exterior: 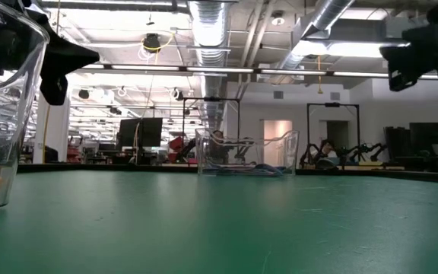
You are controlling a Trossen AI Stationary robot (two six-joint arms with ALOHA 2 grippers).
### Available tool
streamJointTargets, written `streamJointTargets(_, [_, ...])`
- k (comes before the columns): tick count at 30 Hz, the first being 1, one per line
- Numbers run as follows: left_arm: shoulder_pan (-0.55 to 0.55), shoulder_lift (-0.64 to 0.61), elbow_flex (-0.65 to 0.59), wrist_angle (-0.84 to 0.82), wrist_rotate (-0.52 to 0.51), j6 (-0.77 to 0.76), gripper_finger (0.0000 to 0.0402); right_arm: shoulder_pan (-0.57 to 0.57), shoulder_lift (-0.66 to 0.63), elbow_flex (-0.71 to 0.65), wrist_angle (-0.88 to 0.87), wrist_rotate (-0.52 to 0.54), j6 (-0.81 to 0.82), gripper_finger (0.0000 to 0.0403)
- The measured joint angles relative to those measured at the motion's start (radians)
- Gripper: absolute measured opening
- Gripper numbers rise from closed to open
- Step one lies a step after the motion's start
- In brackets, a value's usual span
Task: Sort silverware by color (type)
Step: Return to Home Position
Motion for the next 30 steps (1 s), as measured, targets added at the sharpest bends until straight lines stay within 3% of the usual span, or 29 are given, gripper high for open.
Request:
streamJointTargets(6, [0.0,0.002,0.001,-0.009,0.065,0.011,0.0,0.0,0.003,0.0,-0.04,-0.002,0.0,0.0192])
streamJointTargets(30, [0.0,0.002,0.002,-0.01,0.068,0.028,0.0,0.0,0.002,0.0,-0.051,-0.002,0.0,0.0192])
